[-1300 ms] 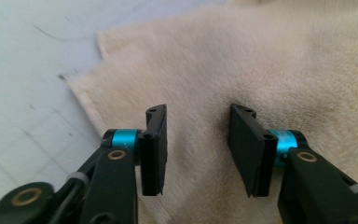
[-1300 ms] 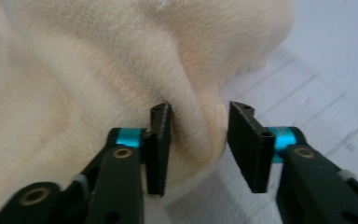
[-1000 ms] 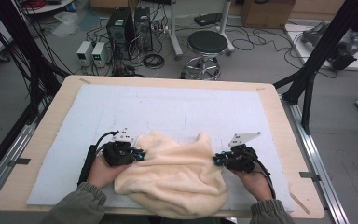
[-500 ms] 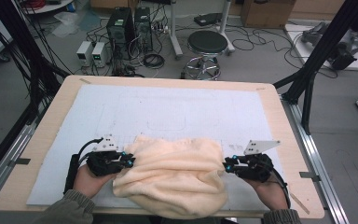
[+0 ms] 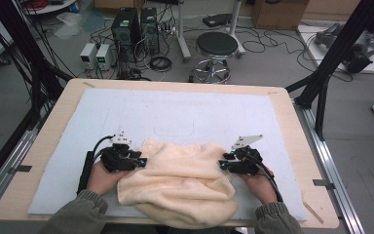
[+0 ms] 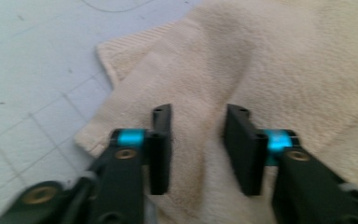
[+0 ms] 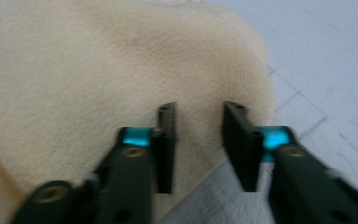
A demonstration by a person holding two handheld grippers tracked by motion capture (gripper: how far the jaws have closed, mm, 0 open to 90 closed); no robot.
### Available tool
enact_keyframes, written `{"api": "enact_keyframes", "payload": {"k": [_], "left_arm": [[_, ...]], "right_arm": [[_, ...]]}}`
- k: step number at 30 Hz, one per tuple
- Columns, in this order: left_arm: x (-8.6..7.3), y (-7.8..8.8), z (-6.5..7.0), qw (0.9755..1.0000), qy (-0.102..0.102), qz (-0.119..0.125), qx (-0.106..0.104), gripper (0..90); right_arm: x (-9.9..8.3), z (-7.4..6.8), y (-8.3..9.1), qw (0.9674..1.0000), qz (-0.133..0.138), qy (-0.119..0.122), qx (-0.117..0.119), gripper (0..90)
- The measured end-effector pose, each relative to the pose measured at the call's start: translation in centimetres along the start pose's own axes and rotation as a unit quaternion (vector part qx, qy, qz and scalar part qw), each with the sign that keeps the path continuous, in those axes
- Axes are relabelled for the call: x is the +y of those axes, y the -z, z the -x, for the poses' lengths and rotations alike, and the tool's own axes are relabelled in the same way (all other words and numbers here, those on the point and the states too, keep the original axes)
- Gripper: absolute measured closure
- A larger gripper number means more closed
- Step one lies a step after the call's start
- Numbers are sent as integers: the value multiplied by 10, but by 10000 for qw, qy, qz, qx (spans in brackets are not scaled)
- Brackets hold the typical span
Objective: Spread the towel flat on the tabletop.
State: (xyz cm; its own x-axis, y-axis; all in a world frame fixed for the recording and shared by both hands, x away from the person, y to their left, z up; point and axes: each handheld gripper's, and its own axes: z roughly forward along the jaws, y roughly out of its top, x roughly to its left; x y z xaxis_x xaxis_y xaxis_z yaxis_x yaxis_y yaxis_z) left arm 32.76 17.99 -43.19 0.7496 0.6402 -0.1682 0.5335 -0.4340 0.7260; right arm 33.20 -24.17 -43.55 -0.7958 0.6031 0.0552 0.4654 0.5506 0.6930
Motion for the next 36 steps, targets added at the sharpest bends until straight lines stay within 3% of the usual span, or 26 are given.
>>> {"api": "enact_keyframes", "payload": {"k": [1,3,6,8,12,15,17,19,21,24,25,26,28,31,32,36], "left_arm": [[1,0,1,10000,-57,-24,-19,770],[2,1,4,9999,-149,-2,68,833],[3,7,5,9995,-156,168,228,851],[4,15,6,9987,-92,405,278,850],[2,34,1,9967,-64,637,501,722],[-5,40,-8,9966,101,671,472,624],[-9,38,-12,9973,226,583,380,560],[-10,32,-13,9984,191,415,318,530],[-9,22,-12,9993,201,211,250,473],[-11,9,-10,9993,-5,-143,359,459],[-11,8,-10,9993,-41,-92,369,453],[-11,8,-10,9991,-28,-94,408,474],[-12,9,-11,9990,-33,-81,443,524],[-11,8,-11,9991,84,-3,425,670],[-11,8,-10,9990,43,16,454,718],[-7,14,-6,9978,-144,71,647,829]], "right_arm": [[0,-1,1,10000,-25,36,28,842],[0,-2,3,9999,-71,111,47,887],[0,-5,13,9998,16,175,24,891],[-1,-9,26,9996,189,202,-11,891],[-7,-17,50,9991,263,300,120,893],[-7,-13,54,9988,439,193,65,742],[-5,-10,50,9986,495,168,117,677],[-1,-7,38,9986,506,145,61,578],[2,-4,28,9989,440,88,157,515],[2,-1,12,9998,143,70,154,480],[1,-1,7,9999,30,63,149,481],[-1,-1,2,9998,-74,54,154,481],[-3,-3,-1,9999,42,102,52,540],[-4,-2,0,9999,68,77,105,713],[-3,-2,0,9998,83,124,105,768],[0,-7,2,9995,51,295,68,813]]}}
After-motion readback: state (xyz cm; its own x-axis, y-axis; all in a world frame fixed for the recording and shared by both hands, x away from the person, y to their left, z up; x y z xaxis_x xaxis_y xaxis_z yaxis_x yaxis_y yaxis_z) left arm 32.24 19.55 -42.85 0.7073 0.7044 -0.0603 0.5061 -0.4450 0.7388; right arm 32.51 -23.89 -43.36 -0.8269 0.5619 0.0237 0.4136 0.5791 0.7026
